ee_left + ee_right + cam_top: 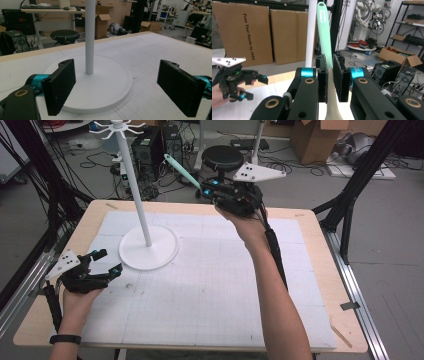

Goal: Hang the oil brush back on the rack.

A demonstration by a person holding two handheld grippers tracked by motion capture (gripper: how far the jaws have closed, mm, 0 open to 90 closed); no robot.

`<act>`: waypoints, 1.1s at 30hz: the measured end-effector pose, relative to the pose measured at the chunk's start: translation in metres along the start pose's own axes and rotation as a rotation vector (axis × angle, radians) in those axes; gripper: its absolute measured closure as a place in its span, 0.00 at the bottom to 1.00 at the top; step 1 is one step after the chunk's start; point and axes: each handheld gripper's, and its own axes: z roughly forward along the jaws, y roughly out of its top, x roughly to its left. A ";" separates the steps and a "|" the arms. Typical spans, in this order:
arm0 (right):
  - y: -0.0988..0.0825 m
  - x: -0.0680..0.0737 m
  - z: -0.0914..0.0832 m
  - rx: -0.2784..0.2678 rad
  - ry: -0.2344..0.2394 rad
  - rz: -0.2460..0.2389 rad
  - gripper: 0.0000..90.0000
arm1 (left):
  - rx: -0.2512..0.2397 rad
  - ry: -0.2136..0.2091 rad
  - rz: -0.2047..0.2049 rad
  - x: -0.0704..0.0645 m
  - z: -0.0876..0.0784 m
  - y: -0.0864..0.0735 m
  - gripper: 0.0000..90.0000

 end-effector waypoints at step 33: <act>0.035 0.004 0.040 -0.047 -0.008 -0.006 0.93 | -0.023 -0.012 -0.011 0.001 0.000 0.001 0.18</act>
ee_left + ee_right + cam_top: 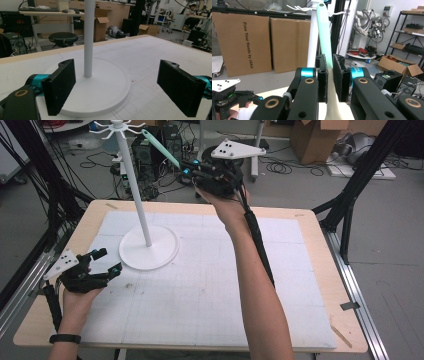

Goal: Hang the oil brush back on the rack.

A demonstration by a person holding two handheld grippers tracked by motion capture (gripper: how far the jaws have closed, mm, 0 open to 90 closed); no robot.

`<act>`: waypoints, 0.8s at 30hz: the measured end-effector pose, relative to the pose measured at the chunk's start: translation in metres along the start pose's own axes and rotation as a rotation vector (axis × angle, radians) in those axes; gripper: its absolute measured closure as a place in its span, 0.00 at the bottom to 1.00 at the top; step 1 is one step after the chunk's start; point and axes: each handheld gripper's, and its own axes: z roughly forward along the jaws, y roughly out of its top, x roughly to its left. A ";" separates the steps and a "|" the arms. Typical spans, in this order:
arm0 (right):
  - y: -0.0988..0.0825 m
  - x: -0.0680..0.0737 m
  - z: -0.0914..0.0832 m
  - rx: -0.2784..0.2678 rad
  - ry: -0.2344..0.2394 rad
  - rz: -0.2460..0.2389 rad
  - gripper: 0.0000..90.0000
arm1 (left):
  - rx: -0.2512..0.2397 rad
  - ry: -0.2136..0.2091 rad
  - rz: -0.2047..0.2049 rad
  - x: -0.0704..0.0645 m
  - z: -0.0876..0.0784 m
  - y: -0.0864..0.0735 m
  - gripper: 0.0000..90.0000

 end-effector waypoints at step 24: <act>-0.003 -0.003 0.017 0.014 0.001 0.012 0.92 | -0.009 -0.001 0.000 0.001 -0.002 0.001 0.18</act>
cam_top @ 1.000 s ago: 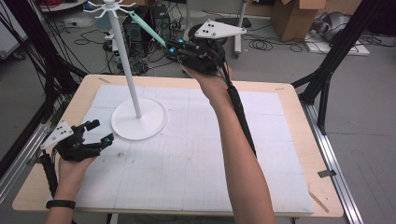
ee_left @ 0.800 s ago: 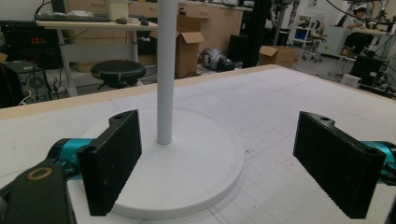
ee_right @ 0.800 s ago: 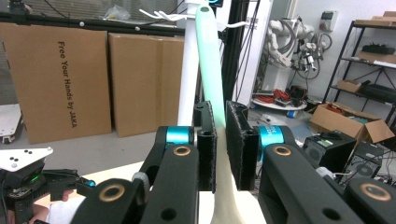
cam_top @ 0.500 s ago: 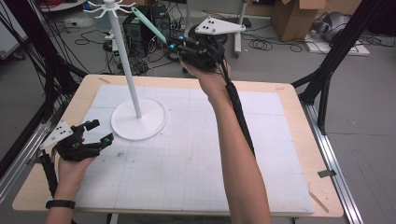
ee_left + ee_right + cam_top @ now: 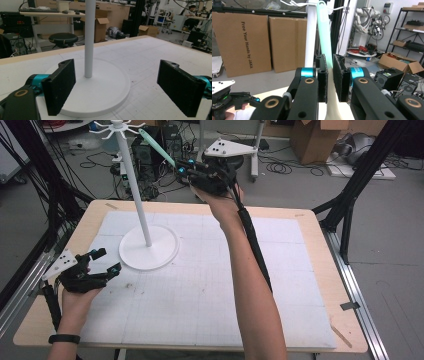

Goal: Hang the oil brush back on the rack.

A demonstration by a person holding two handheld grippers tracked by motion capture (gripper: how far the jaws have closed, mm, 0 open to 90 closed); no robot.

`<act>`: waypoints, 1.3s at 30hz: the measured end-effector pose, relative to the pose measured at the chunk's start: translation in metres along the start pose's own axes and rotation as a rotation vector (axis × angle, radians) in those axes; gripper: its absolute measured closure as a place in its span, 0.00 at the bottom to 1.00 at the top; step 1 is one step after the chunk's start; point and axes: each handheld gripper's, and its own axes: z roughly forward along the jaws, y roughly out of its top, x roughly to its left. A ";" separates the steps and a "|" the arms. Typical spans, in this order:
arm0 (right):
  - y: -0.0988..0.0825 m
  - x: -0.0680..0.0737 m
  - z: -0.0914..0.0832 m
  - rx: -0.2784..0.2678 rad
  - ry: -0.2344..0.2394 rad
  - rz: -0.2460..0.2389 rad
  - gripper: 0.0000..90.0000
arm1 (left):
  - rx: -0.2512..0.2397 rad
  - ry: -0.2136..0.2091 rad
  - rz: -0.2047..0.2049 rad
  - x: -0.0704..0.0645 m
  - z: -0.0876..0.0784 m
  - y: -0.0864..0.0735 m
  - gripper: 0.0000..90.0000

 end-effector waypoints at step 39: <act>-0.013 0.012 0.035 0.084 0.034 0.016 0.90 | 0.000 -0.004 -0.002 0.000 0.000 0.000 0.18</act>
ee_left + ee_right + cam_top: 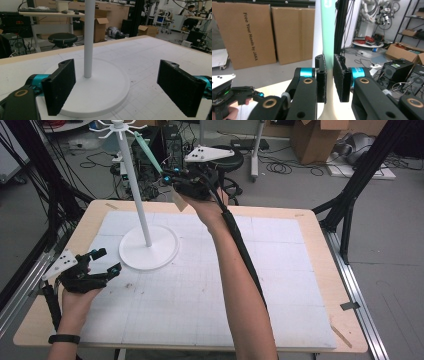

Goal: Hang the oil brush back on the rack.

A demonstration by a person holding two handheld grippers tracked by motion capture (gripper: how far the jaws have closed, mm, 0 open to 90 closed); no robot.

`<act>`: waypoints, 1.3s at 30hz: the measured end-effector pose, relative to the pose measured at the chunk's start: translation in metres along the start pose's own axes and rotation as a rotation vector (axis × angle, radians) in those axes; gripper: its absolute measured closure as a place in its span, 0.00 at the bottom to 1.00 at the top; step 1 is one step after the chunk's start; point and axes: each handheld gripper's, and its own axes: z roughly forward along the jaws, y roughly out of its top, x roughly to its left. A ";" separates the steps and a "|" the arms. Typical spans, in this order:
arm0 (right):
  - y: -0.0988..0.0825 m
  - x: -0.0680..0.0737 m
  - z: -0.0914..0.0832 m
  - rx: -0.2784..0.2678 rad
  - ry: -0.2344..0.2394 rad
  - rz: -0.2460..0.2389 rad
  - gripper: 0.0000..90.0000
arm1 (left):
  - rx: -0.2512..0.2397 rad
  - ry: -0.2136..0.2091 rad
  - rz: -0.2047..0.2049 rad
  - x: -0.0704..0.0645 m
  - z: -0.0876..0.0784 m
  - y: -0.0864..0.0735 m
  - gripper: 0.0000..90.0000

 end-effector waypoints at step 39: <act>-0.114 -0.024 -0.171 0.081 0.015 0.023 0.18 | 0.030 0.028 0.018 0.002 0.000 -0.001 0.18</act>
